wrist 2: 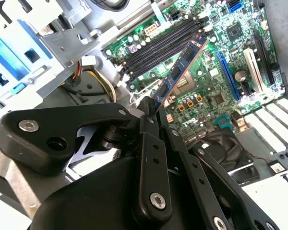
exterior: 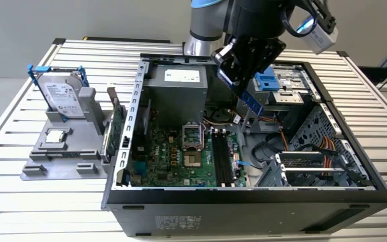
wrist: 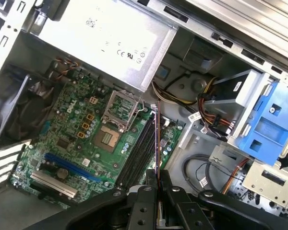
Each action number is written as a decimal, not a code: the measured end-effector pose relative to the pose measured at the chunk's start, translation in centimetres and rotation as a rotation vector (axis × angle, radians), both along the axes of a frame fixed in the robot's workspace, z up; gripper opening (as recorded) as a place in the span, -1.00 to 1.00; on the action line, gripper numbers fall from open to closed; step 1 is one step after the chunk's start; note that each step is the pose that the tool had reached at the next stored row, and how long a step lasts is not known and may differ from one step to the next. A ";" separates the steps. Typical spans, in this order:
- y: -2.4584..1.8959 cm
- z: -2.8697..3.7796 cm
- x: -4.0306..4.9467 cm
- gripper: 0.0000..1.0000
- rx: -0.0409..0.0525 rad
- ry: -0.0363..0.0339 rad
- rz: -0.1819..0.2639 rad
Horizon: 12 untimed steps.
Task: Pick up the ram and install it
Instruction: 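Insert the ram into the slot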
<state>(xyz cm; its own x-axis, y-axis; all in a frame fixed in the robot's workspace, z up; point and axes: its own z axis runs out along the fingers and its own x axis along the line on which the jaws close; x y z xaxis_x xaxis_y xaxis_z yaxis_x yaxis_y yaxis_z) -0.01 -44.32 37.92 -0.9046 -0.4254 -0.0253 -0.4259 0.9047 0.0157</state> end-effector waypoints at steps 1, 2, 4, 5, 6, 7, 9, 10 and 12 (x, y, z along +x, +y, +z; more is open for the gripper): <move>0.00 0.00 0.01 -1.00 0.0000 0.0000 -0.008; 0.00 0.00 0.02 -1.00 0.0000 0.0000 -0.016; 0.00 0.00 0.05 -1.00 0.0000 0.0000 -0.031; 0.00 0.00 0.06 -1.00 0.0001 0.0000 -0.039; 0.00 0.00 0.08 -1.00 0.0000 0.0000 -0.047; 0.00 0.00 0.09 -1.00 0.0000 0.0000 -0.054; 0.00 0.00 0.11 -1.00 0.0000 0.0000 -0.069; 0.00 0.00 0.12 -1.00 0.0000 0.0000 -0.077; 0.00 0.00 0.15 -1.00 0.0000 0.0000 -0.093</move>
